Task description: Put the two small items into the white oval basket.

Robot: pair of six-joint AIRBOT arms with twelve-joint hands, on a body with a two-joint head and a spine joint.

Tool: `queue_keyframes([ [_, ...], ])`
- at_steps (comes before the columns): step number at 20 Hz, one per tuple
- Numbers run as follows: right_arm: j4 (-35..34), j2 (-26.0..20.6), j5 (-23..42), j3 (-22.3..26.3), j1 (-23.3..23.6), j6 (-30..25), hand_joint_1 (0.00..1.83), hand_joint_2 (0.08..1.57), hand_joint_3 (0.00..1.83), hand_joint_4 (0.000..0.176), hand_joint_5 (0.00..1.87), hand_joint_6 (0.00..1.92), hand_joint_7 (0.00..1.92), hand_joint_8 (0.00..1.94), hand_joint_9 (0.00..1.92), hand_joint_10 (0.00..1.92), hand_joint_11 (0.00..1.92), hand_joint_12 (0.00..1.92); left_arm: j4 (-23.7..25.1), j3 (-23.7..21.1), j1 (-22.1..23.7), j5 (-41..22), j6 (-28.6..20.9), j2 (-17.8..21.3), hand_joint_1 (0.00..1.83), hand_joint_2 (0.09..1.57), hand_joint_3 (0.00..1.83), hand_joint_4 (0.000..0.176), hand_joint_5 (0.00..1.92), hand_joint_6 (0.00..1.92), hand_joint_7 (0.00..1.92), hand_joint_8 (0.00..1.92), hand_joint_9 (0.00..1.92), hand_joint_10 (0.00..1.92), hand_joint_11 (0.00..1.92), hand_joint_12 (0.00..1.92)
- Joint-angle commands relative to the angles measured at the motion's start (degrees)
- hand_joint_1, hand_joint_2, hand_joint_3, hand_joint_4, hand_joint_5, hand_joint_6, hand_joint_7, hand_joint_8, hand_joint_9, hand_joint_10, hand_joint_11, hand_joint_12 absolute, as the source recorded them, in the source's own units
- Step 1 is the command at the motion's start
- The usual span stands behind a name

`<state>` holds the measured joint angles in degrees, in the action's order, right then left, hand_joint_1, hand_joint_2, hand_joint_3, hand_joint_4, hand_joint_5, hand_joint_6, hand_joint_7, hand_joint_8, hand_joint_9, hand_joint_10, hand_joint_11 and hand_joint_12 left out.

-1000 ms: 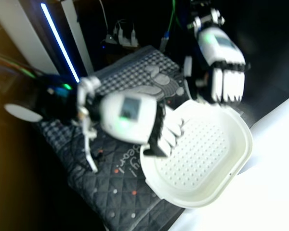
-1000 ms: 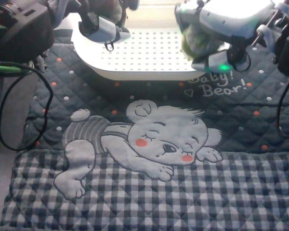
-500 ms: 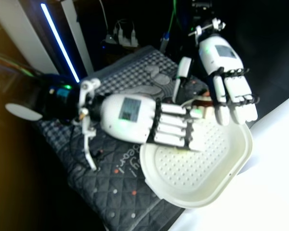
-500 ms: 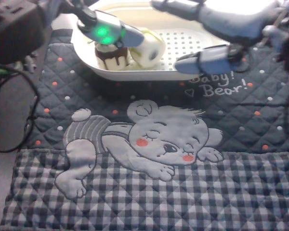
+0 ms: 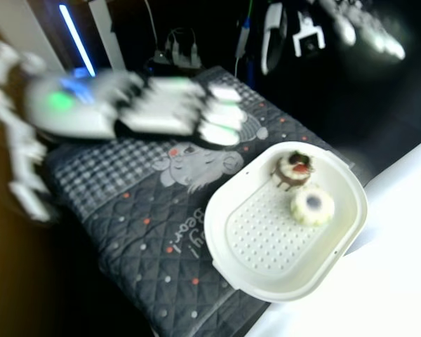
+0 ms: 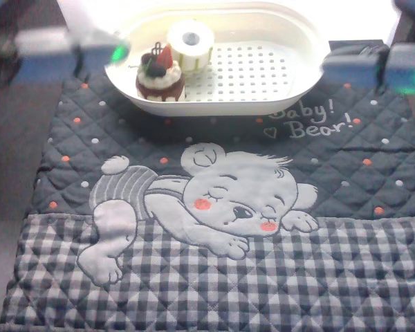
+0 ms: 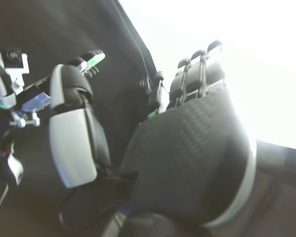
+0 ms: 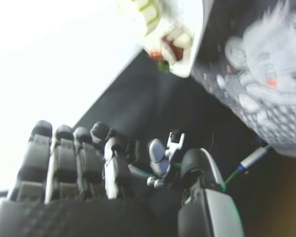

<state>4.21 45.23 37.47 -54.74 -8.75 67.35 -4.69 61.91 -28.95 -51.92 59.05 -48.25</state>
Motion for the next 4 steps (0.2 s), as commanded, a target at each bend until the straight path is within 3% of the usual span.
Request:
queue_keyframes([
  [1,0.8,-1.1,6.9,1.2,0.4,0.0,0.28,1.11,0.0,0.176,0.0,0.0,0.0,0.0,0.0,0.0,0.0,0.22,-0.6,-1.0,-1.4,-13.7,-0.2,1.3,0.53,1.04,0.0,0.176,0.0,0.0,0.0,0.0,0.0,0.0,0.0,0.0],
  [2,1.7,-2.1,6.9,2.3,0.1,0.0,0.29,1.11,0.0,0.161,0.0,0.0,0.0,0.0,0.0,0.0,0.0,0.04,-1.5,-2.6,-4.4,-17.5,-0.3,2.5,0.57,1.04,0.0,0.176,0.0,0.0,0.0,0.0,0.0,0.0,0.0,0.0],
  [4,1.8,-4.1,10.0,3.9,-3.3,0.0,0.22,1.11,0.0,0.16,0.0,0.0,0.0,0.0,0.0,0.0,0.0,0.0,-2.3,-4.9,-9.7,-23.7,-0.3,4.3,0.58,1.1,0.01,0.176,0.0,0.0,0.0,0.0,0.0,0.0,0.0,0.0],
])
